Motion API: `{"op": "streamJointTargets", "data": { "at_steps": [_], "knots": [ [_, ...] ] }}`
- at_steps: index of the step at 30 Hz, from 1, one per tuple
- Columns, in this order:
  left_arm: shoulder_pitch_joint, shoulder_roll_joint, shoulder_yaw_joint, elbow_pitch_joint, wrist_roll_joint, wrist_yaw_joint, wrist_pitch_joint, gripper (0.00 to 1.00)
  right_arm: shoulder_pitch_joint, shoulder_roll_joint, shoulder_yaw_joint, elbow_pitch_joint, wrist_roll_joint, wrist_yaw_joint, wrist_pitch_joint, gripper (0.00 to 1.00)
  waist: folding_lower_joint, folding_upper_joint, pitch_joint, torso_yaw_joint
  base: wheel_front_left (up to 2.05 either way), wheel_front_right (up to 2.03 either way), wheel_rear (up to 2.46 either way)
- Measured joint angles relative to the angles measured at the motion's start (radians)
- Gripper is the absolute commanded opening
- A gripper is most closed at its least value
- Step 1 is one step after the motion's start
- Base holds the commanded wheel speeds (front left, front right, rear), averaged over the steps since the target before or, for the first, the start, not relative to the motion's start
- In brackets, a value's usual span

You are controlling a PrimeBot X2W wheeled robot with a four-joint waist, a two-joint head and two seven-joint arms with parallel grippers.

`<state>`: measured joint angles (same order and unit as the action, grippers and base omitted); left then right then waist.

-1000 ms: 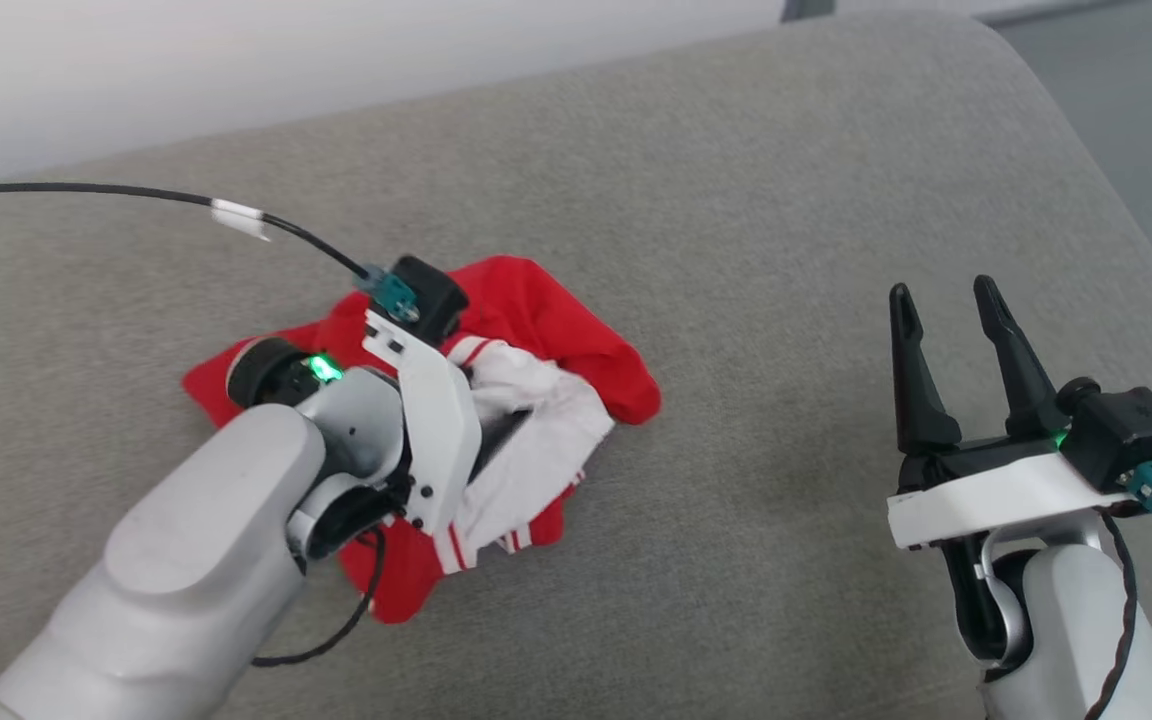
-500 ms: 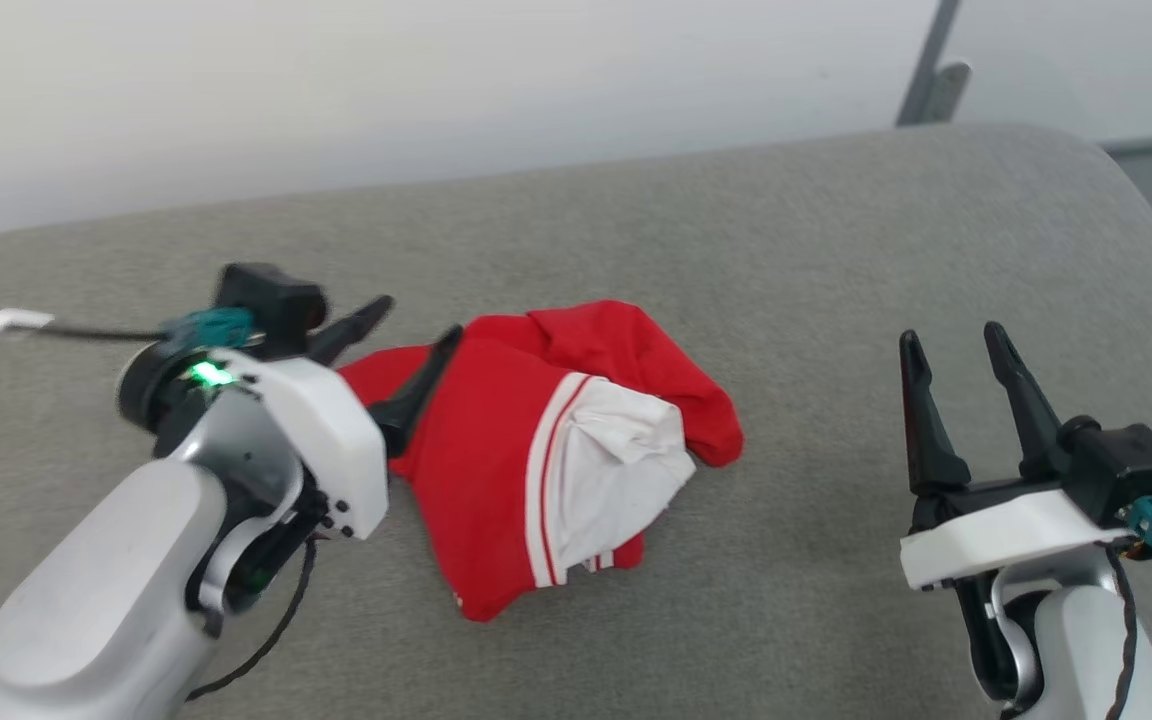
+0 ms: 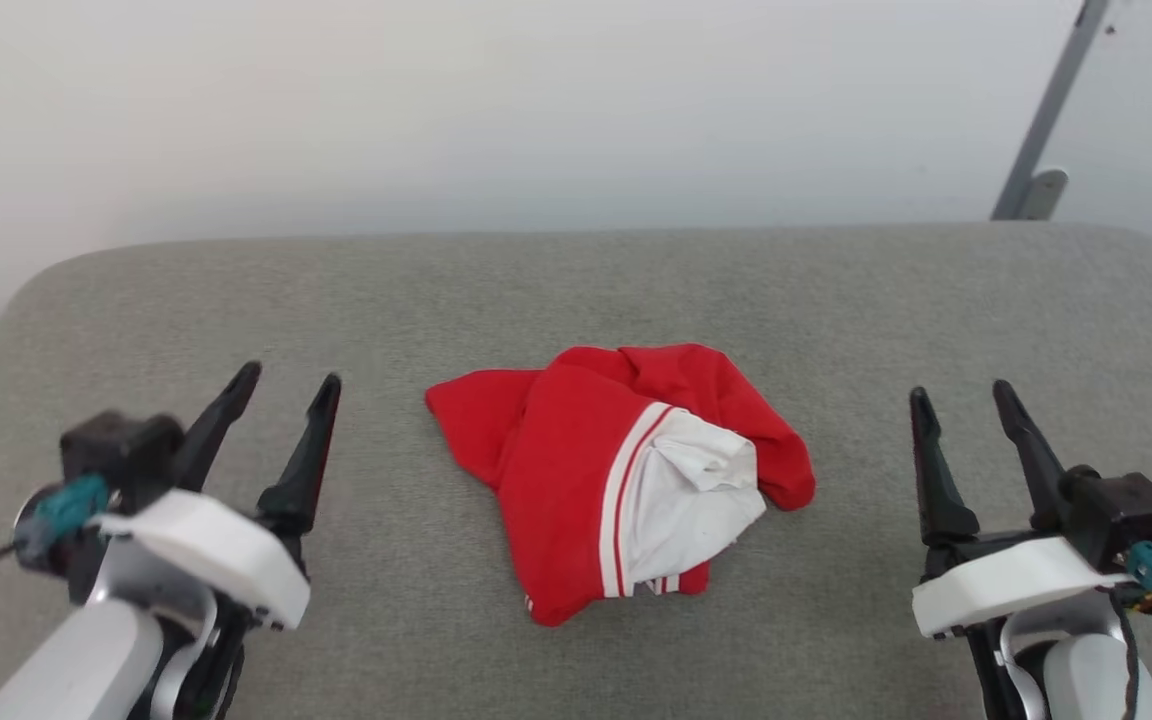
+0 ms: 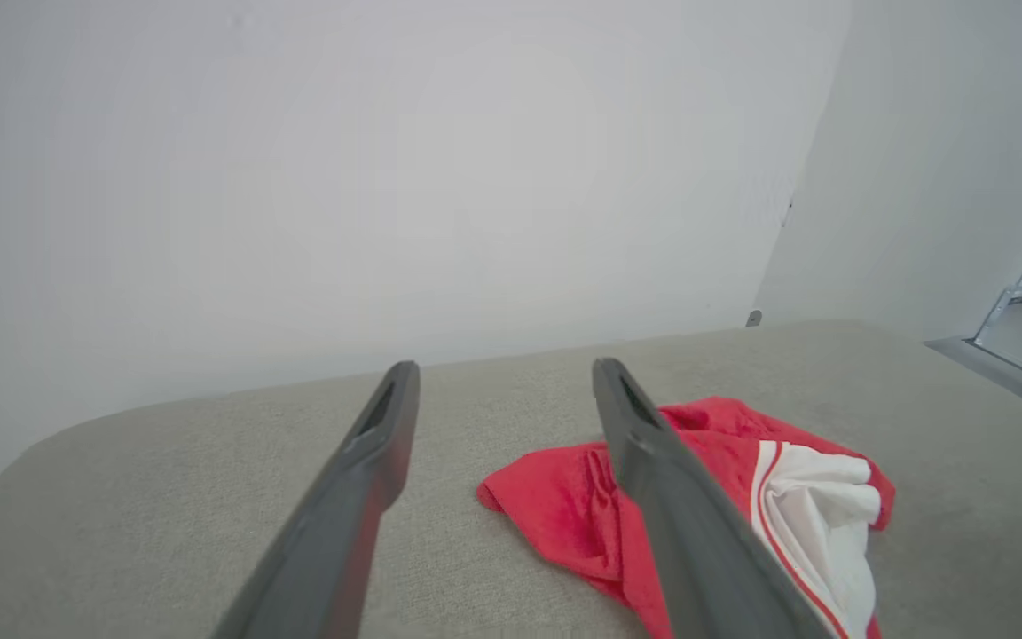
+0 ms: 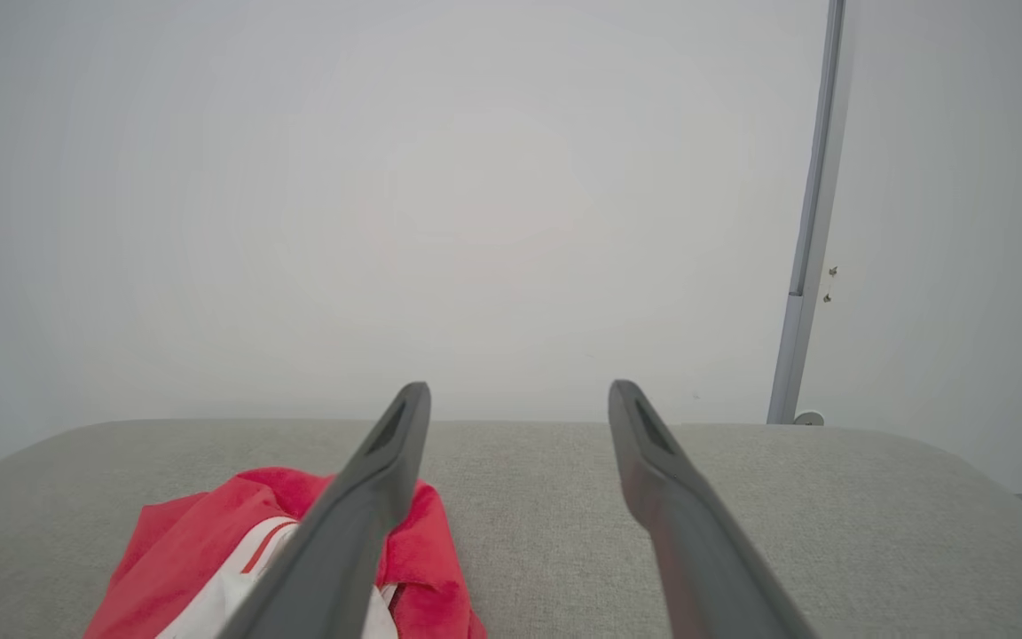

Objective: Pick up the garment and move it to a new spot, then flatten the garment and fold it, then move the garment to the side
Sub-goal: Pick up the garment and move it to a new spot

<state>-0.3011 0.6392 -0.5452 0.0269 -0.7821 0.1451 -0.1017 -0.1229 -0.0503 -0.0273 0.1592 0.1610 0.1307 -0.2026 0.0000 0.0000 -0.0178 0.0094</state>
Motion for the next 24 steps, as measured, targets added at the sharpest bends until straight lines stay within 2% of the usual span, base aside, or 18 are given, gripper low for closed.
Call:
{"op": "streamJointTargets", "data": {
  "at_steps": [9,15,19,24],
  "knots": [
    [0.149,0.004,0.058,-0.018,0.001,0.06,-0.128,1.0,0.036,0.0,-0.022,-0.003,-0.005,0.0,0.0,1.0,0.0,0.0,-0.029,0.054,0.0,0.0,0.0],
    [0.238,-0.016,0.109,-0.024,0.002,0.071,-0.155,1.0,0.055,0.0,-0.03,-0.013,-0.004,0.0,0.0,1.0,0.0,0.0,-0.043,0.08,0.0,0.0,0.0],
    [0.286,-0.047,0.154,-0.021,0.028,0.071,-0.159,1.0,0.064,0.0,-0.028,-0.02,0.0,0.0,0.001,1.0,0.0,0.0,-0.047,0.092,0.0,0.0,0.0],
    [0.344,-0.117,0.237,-0.04,0.1,0.057,-0.16,1.0,0.073,0.0,-0.03,-0.022,0.004,0.0,0.002,1.0,0.0,0.0,-0.05,0.104,0.0,0.0,0.0]
  ]
}}
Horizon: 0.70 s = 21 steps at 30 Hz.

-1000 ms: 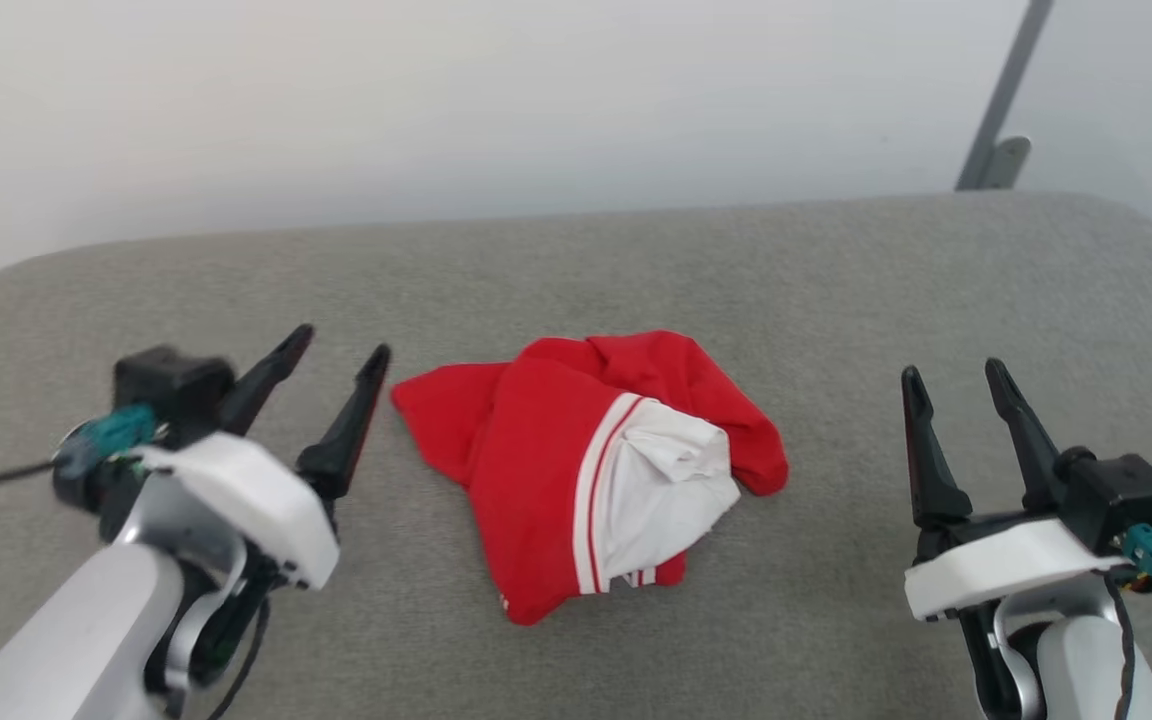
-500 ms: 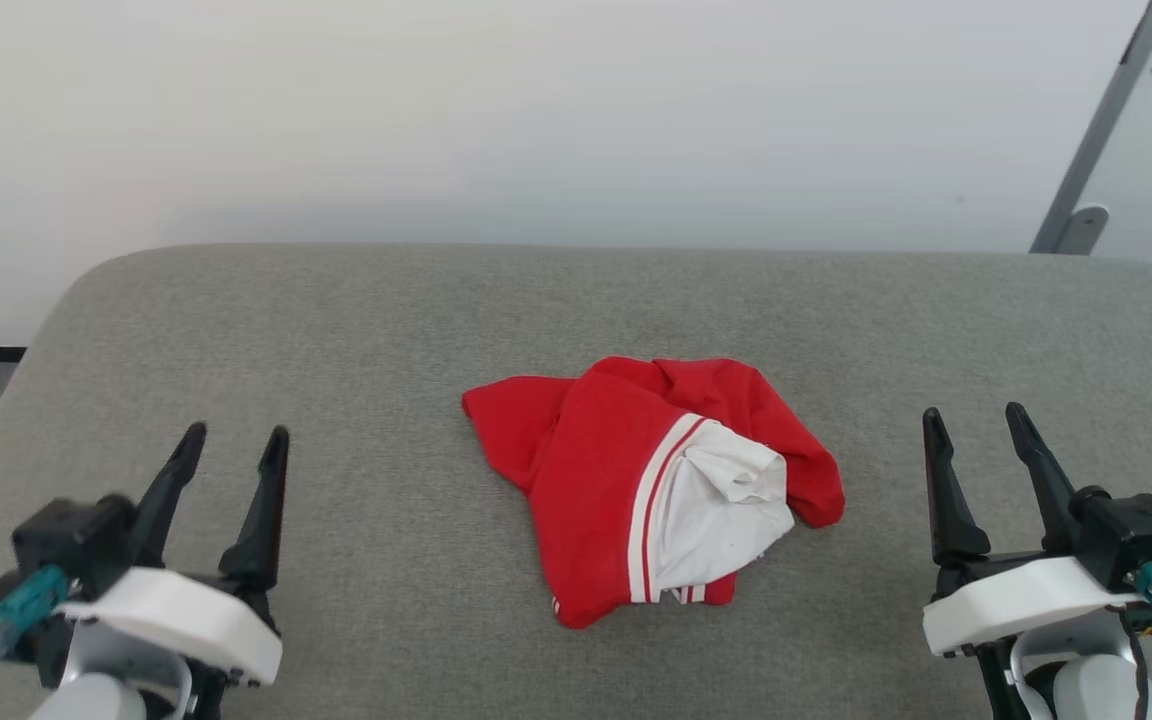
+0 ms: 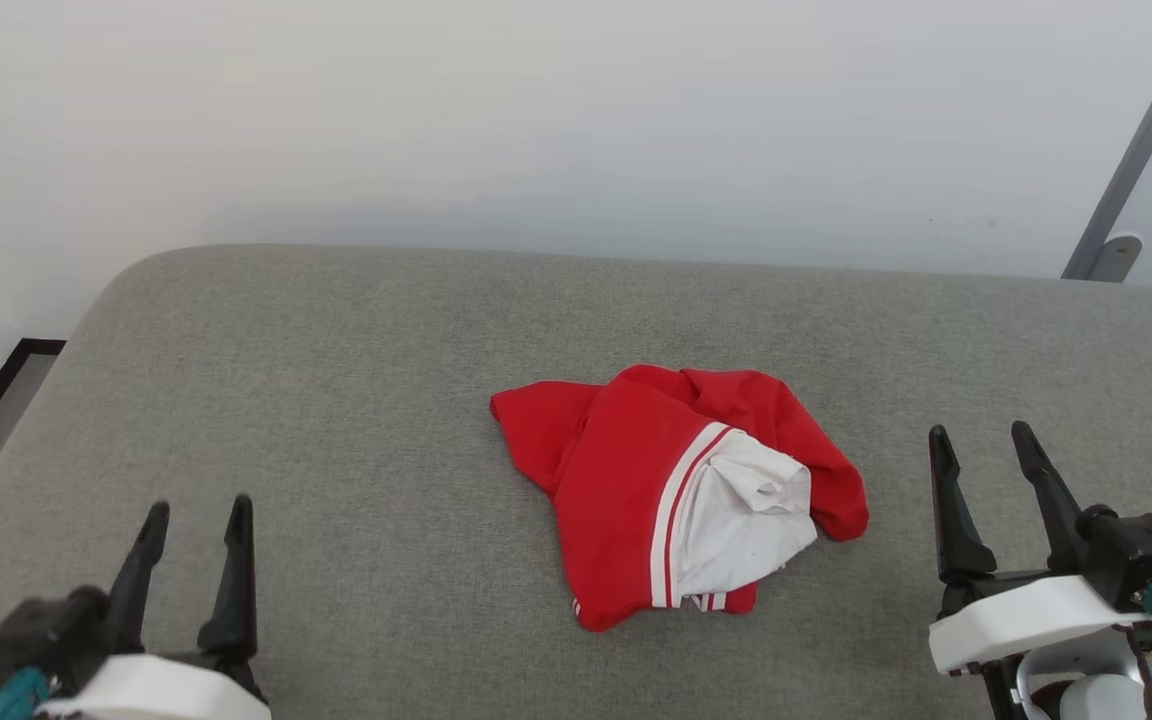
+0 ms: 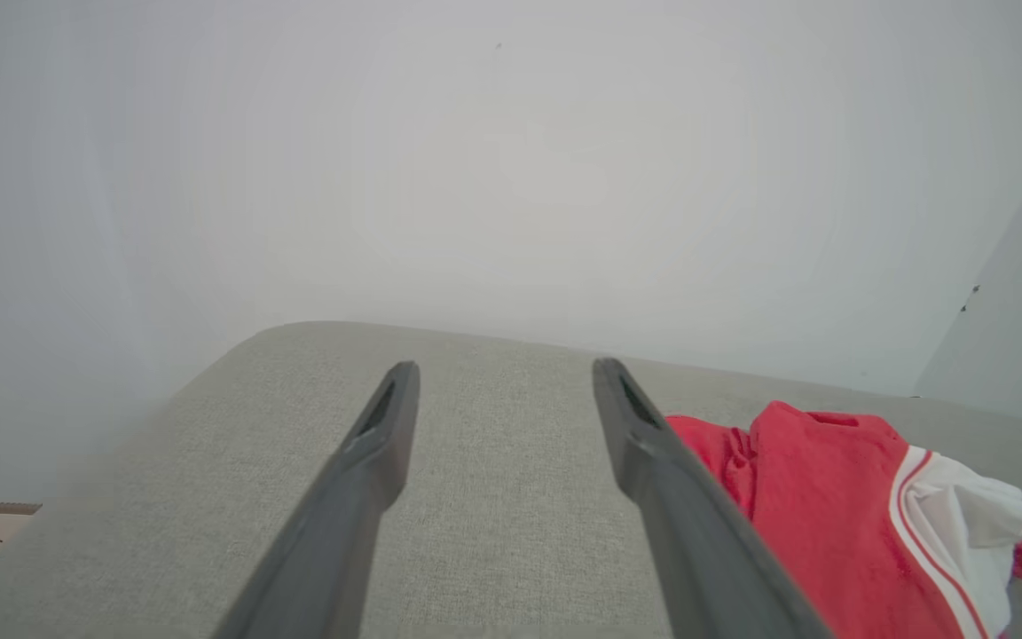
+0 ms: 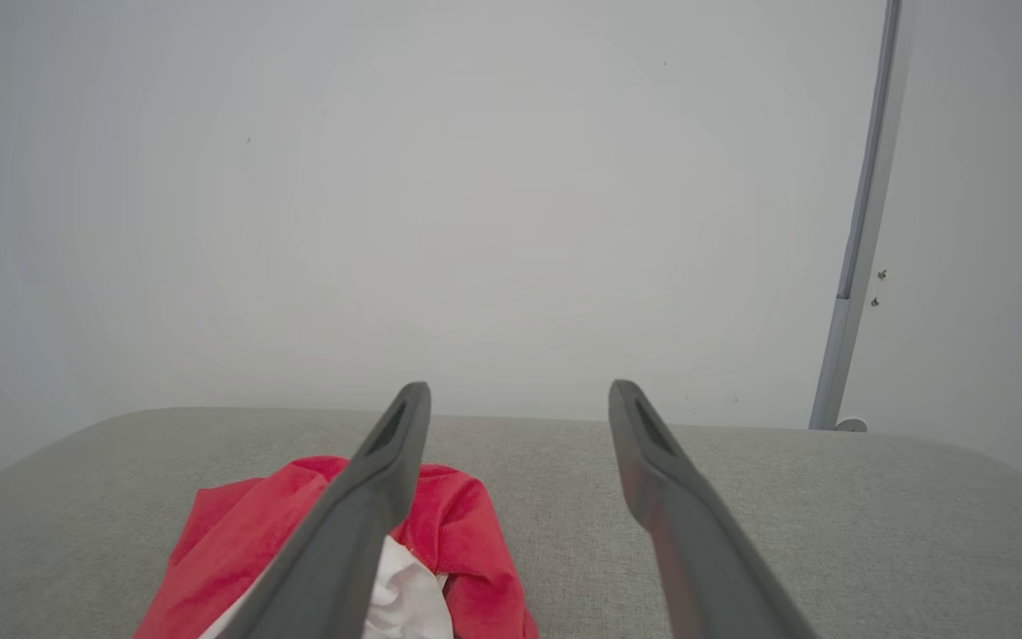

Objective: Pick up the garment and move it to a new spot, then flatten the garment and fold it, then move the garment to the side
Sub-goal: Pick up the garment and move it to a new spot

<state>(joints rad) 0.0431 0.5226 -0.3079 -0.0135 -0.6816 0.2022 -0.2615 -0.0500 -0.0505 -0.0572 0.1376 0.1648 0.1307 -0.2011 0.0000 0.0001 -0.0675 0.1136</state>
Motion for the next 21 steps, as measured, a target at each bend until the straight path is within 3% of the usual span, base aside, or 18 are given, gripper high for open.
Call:
{"op": "streamJointTargets", "data": {
  "at_steps": [14,21],
  "knots": [
    [0.127,-0.193,0.183,0.02,0.172,-0.119,0.0,1.0,0.023,0.0,-0.003,-0.005,0.01,0.0,0.001,1.0,0.0,0.0,-0.003,0.028,0.0,0.0,0.0],
    [0.148,-0.255,0.244,0.039,0.249,-0.179,0.0,1.0,0.026,0.0,0.002,-0.005,0.006,0.0,0.016,1.0,0.0,0.0,-0.002,0.035,0.0,0.0,0.0]
  ]
}}
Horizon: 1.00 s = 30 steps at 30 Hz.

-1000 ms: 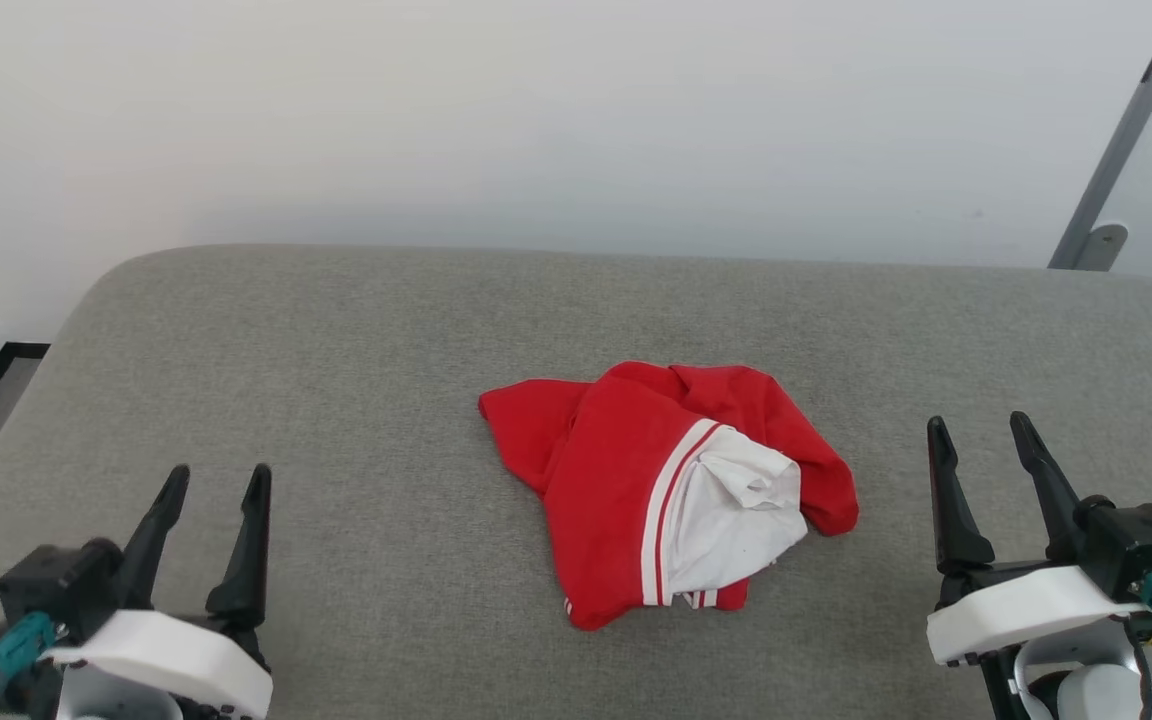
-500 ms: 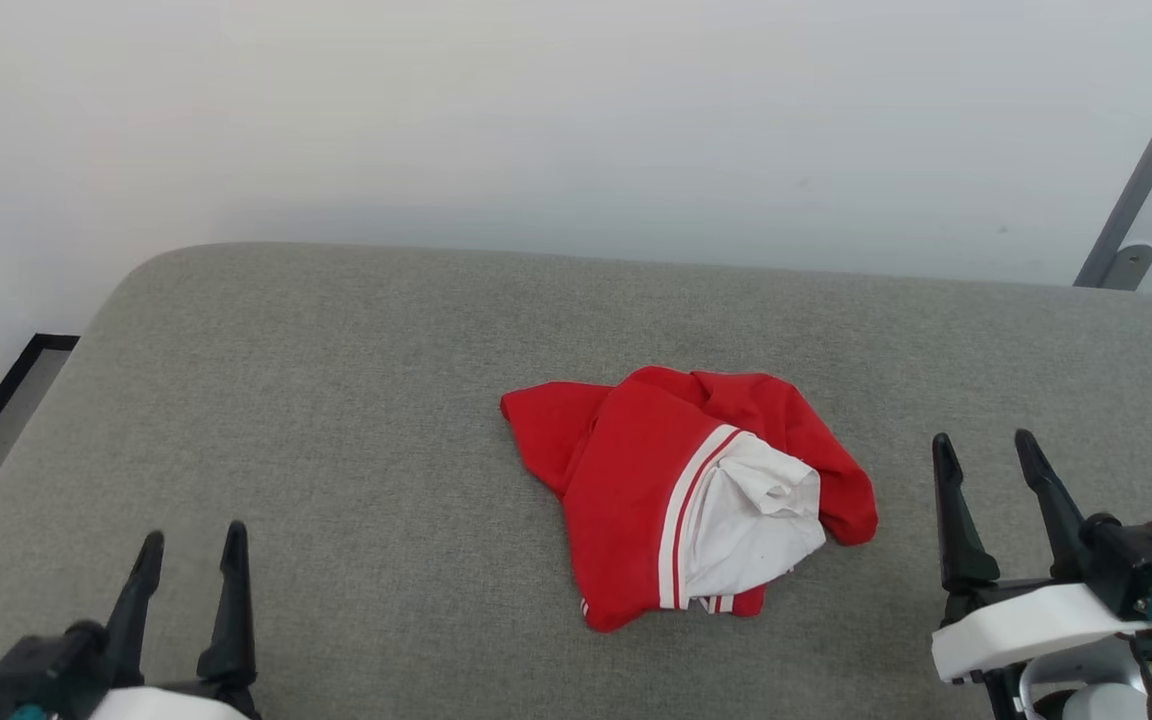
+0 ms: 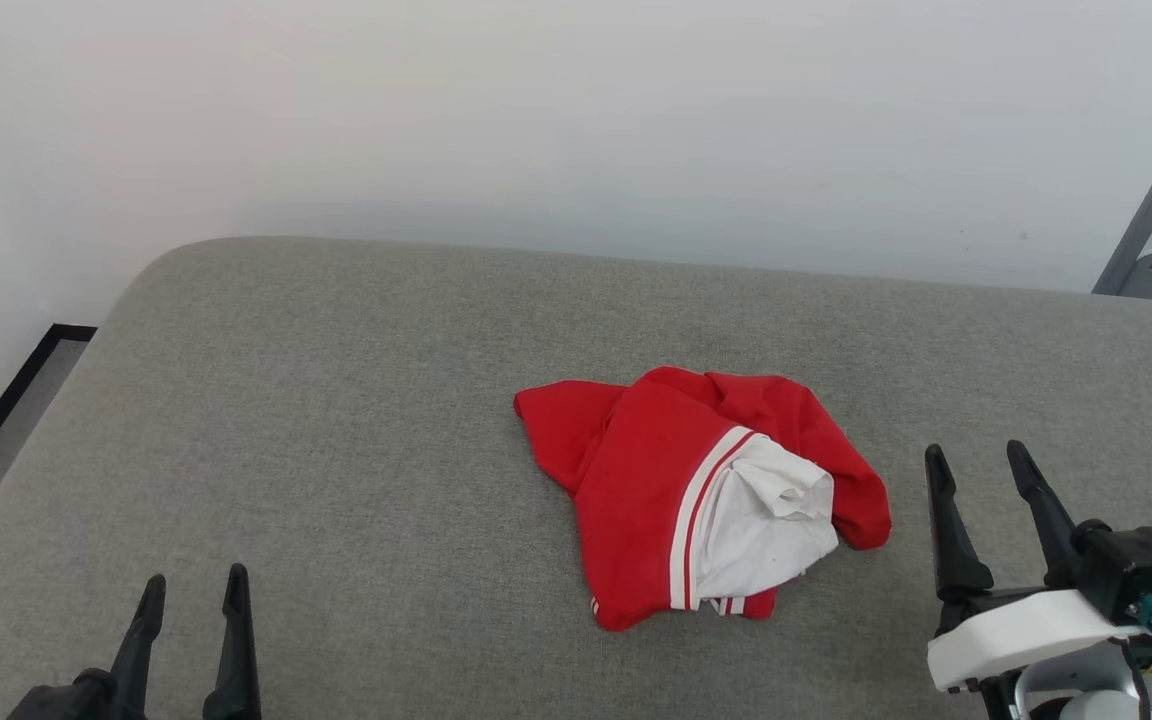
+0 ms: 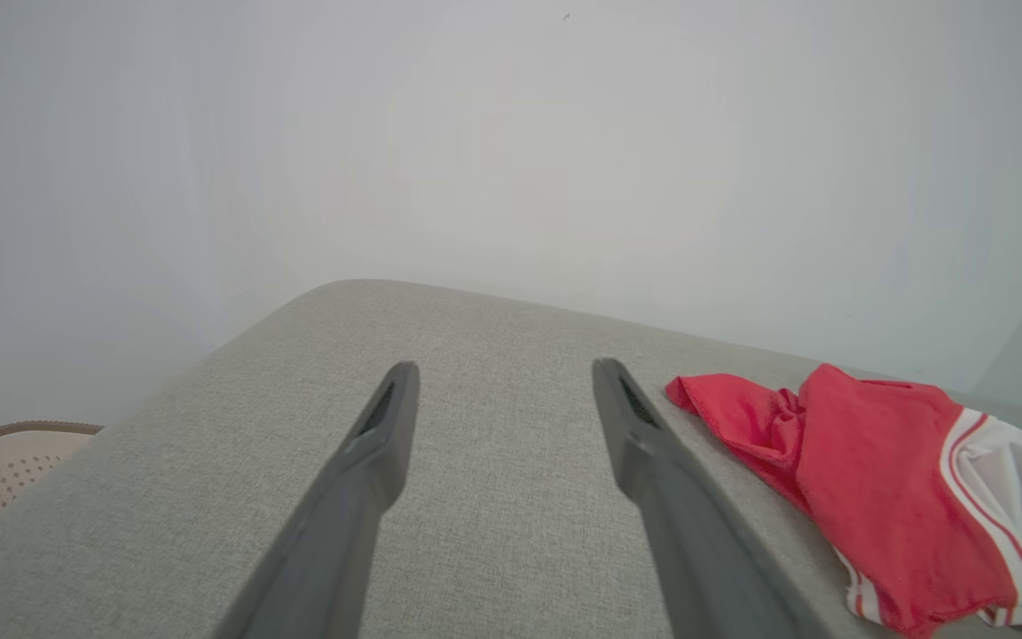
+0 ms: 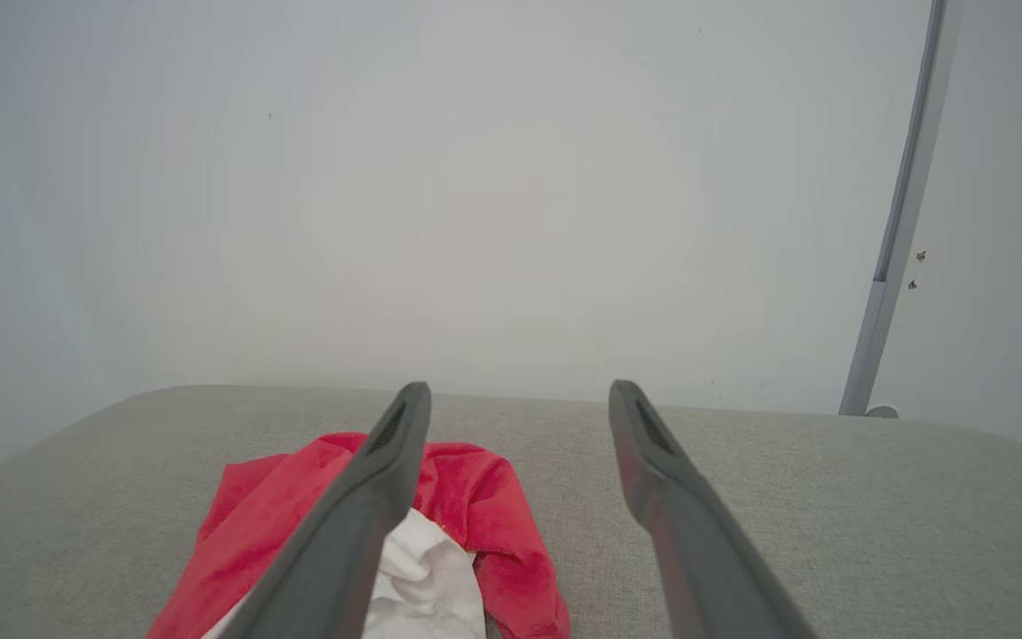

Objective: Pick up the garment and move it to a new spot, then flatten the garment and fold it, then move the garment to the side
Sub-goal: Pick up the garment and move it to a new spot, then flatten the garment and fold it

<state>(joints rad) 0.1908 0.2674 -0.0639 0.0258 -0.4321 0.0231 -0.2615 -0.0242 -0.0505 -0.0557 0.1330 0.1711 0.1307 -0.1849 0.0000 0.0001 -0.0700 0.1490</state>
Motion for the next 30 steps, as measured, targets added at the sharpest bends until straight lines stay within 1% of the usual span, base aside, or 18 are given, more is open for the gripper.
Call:
{"op": "streamJointTargets", "data": {
  "at_steps": [2,5,6,9,14,22,26,30],
  "knots": [
    [0.0,-0.009,0.008,0.001,0.008,-0.008,0.0,1.0,0.001,0.0,0.0,0.0,-0.002,0.0,0.0,1.0,0.0,0.0,0.0,0.001,0.0,0.0,0.0],
    [0.001,-0.028,0.03,0.003,0.032,-0.033,0.0,1.0,0.006,0.0,-0.002,-0.001,-0.004,0.0,0.0,1.0,0.0,0.0,0.001,0.001,0.0,0.0,0.0],
    [0.001,-0.041,0.044,0.003,0.049,-0.048,0.0,1.0,0.011,0.0,-0.007,-0.002,-0.004,0.0,0.0,1.0,0.0,0.0,0.001,0.001,0.0,0.0,0.0],
    [0.001,-0.054,0.06,0.005,0.069,-0.068,0.0,1.0,0.014,0.0,-0.016,-0.002,-0.004,0.0,-0.002,1.0,0.0,0.0,0.002,0.0,0.0,0.0,0.0],
    [0.0,-0.073,0.081,0.007,0.091,-0.093,0.0,1.0,0.018,0.0,-0.021,-0.002,-0.005,0.0,-0.002,1.0,0.0,0.0,0.005,-0.004,0.0,0.0,0.0],
    [-0.008,-0.09,0.1,0.014,0.12,-0.12,0.0,1.0,0.031,0.0,-0.018,-0.001,0.004,0.0,-0.004,1.0,0.0,0.0,0.007,-0.007,0.0,0.0,0.0],
    [-0.011,-0.101,0.101,0.016,0.128,-0.129,0.0,1.0,0.03,0.0,0.001,0.002,0.008,0.0,0.025,1.0,0.0,0.0,0.01,-0.003,0.0,0.0,0.0],
    [-0.018,-0.109,0.105,0.016,0.132,-0.137,0.0,1.0,0.009,0.0,0.038,0.026,0.007,0.0,0.107,1.0,0.0,0.0,0.017,0.008,0.0,0.0,0.0]
  ]
}}
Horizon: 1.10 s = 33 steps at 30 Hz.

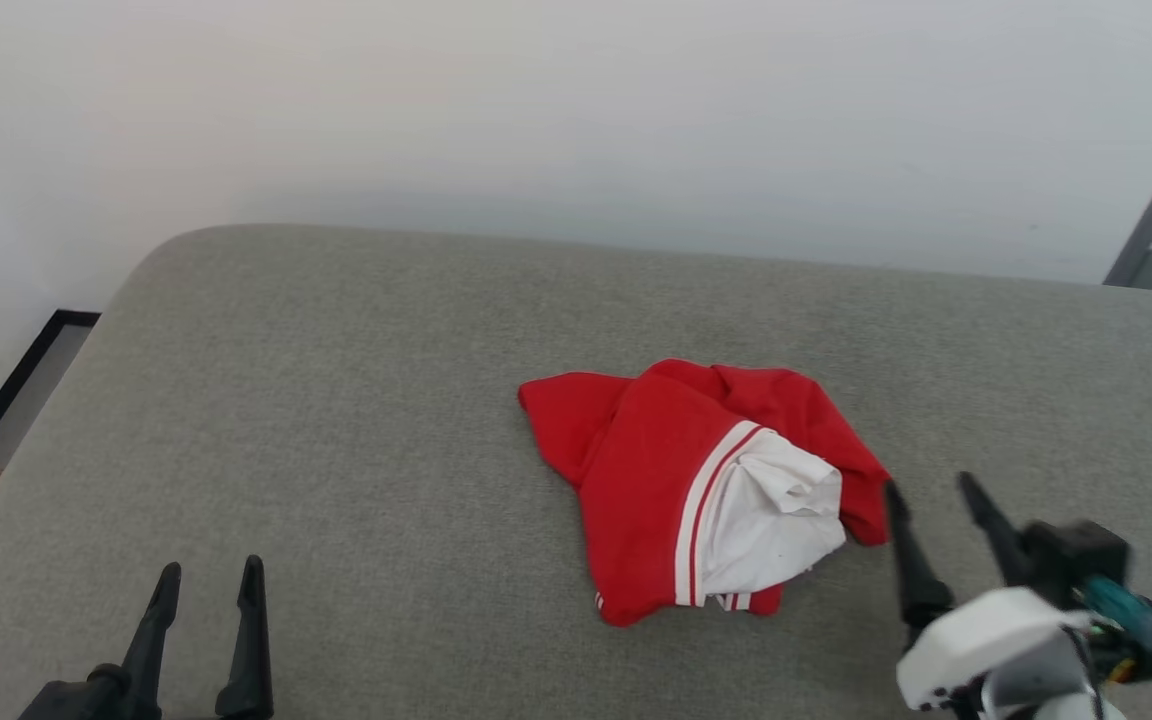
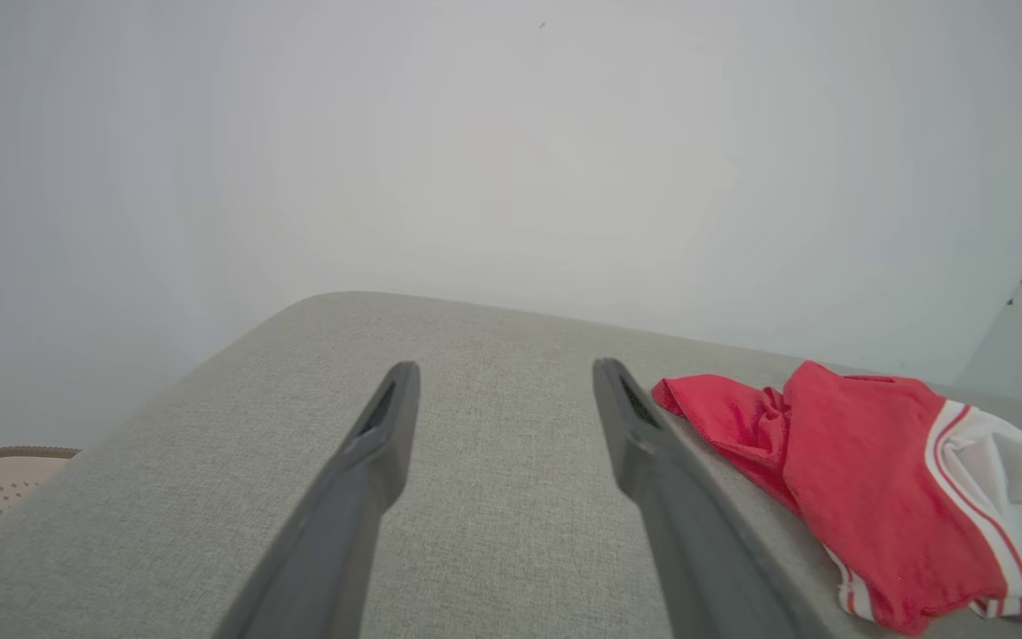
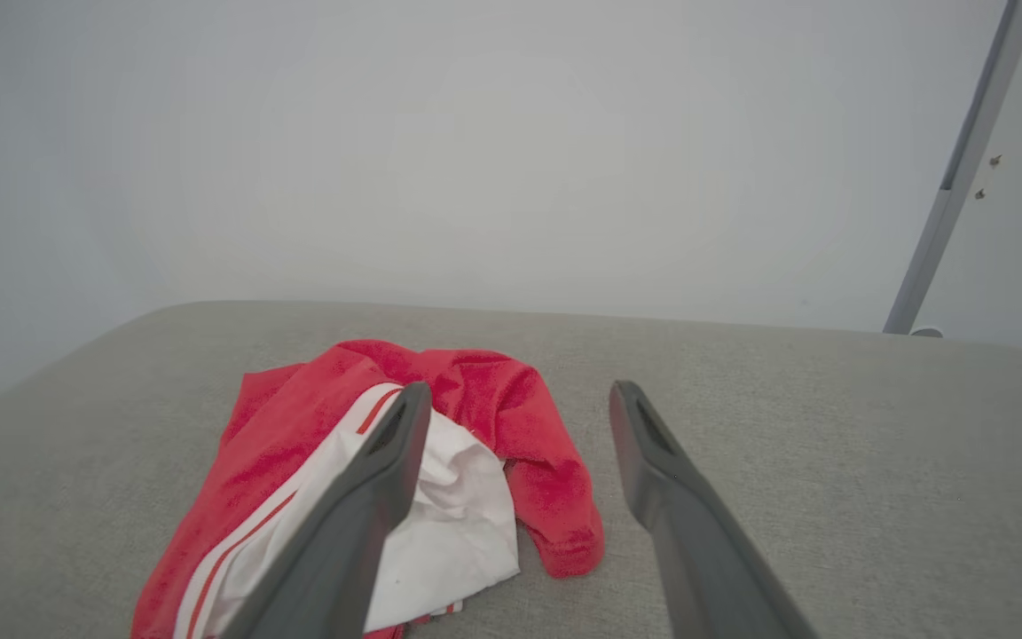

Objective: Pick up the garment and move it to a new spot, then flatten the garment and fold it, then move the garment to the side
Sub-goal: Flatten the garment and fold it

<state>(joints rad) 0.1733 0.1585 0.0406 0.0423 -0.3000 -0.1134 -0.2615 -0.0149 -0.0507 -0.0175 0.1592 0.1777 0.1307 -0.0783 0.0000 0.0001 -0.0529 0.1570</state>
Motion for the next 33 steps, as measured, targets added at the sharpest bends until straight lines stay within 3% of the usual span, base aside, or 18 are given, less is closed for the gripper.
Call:
{"op": "streamJointTargets", "data": {
  "at_steps": [13,24,25,26,33],
  "knots": [
    [-0.032,-0.02,-0.035,0.02,0.002,-0.01,0.0,1.0,-0.163,-0.094,0.138,0.127,0.017,0.0,0.438,1.0,0.0,0.0,0.05,0.074,0.0,0.0,0.0],
    [-0.086,-0.035,-0.064,0.047,-0.01,-0.012,0.0,1.0,-0.293,-0.155,0.222,0.237,0.017,0.0,0.646,1.0,0.0,-0.0001,0.11,0.141,0.0,0.0,0.0],
    [-0.089,-0.035,-0.065,0.048,-0.01,-0.013,0.0,1.0,-0.3,-0.159,0.236,0.241,0.016,0.0,0.651,0.33,0.0,0.0,0.115,0.145,0.0,0.0,0.0],
    [-0.09,-0.036,-0.065,0.049,-0.01,-0.013,0.0,1.0,-0.306,-0.159,0.239,0.245,0.02,0.0,0.653,0.0,0.0,0.0,0.119,0.148,0.0,0.0,0.0],
    [-0.092,-0.039,-0.05,0.051,-0.016,-0.014,0.0,1.0,-0.323,-0.16,0.241,0.202,0.069,0.0,0.704,0.0,0.0,-0.0001,0.124,0.136,0.0,0.0,0.0]
  ]
}}
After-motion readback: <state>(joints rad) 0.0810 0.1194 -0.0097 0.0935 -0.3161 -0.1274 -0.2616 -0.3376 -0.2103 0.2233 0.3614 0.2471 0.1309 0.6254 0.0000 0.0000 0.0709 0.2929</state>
